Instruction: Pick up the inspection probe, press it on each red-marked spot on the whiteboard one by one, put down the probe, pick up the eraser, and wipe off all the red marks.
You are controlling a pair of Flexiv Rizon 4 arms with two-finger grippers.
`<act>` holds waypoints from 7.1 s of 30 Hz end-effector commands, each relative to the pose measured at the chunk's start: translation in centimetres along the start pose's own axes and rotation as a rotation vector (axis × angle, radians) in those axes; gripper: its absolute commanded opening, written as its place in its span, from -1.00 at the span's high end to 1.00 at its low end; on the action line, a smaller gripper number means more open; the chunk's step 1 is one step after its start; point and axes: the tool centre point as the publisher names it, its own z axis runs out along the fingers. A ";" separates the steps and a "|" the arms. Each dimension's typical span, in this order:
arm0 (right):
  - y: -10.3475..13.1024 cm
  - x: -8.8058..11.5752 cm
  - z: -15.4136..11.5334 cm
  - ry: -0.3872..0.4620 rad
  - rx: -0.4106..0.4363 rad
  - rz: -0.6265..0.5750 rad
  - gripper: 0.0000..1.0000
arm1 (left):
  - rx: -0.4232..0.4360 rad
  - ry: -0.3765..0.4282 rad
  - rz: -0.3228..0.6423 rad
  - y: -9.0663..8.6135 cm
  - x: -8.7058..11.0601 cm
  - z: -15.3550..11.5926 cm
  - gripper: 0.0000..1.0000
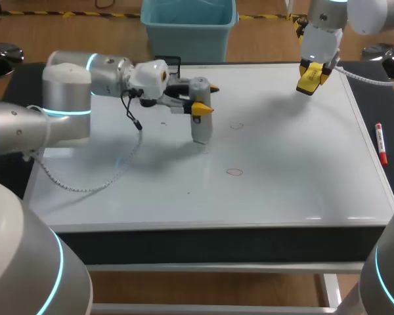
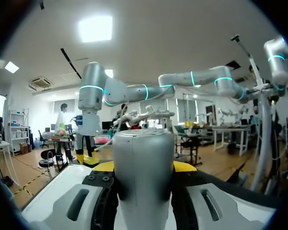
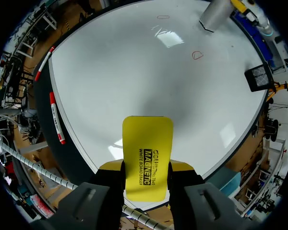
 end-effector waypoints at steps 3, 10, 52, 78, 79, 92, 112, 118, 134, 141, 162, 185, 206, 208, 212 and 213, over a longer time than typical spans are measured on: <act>-0.1 0.0 -0.2 0.004 0.000 -0.002 1.00 | -0.024 -0.077 0.025 -2.7 0.1 -4.1 1.00; -0.1 0.0 -0.2 0.004 0.000 -0.002 1.00 | -0.037 -0.181 0.054 -4.4 -1.0 -9.5 1.00; -0.1 0.0 -0.2 0.004 0.000 -0.002 1.00 | -0.038 -0.435 0.033 -4.9 -3.1 -30.4 1.00; 7.8 -3.2 -1.3 0.009 0.024 -0.132 1.00 | -0.038 -0.435 0.033 -4.9 -3.1 -30.4 1.00; 8.6 -3.5 -1.3 0.008 0.020 -0.144 1.00 | -0.038 -0.435 0.033 -4.9 -3.1 -30.4 1.00; 17.9 -8.5 -0.7 0.016 0.029 -0.350 1.00 | -0.038 -0.435 0.033 -4.9 -3.1 -30.4 1.00; 30.3 -14.7 1.4 0.049 -0.053 -0.508 1.00 | -0.038 -0.435 0.033 -4.9 -3.1 -30.4 1.00; 30.3 -14.7 1.4 0.049 -0.053 -0.508 1.00 | -0.038 -0.435 0.033 -4.9 -3.1 -30.4 1.00; 31.8 -16.3 3.4 0.025 -0.072 -0.582 1.00 | -0.038 -0.435 0.033 -4.9 -3.1 -30.4 1.00; 32.4 -17.0 4.4 0.023 -0.082 -0.600 1.00 | -0.038 -0.435 0.033 -4.9 -3.1 -30.4 1.00; 34.0 -17.8 6.1 0.028 -0.082 -0.635 1.00 | -0.038 -0.435 0.033 -4.9 -3.1 -30.4 1.00; 32.1 -13.0 7.1 0.039 -0.078 -0.521 1.00 | -0.038 -0.435 0.033 -4.9 -3.1 -30.4 1.00; 28.7 -9.3 2.0 -0.010 -0.061 -0.493 1.00 | -0.038 -0.435 0.033 -4.9 -3.1 -30.4 1.00; 27.7 -8.8 1.5 -0.007 -0.059 -0.487 1.00 | -0.038 -0.435 0.033 -4.9 -3.1 -30.4 1.00; 25.3 -7.3 0.6 -0.012 -0.065 -0.443 1.00 | -0.038 -0.435 0.033 -4.9 -3.1 -30.4 1.00; 24.6 -6.9 0.5 -0.012 -0.065 -0.434 1.00 | -0.038 -0.435 0.033 -4.9 -3.1 -30.4 1.00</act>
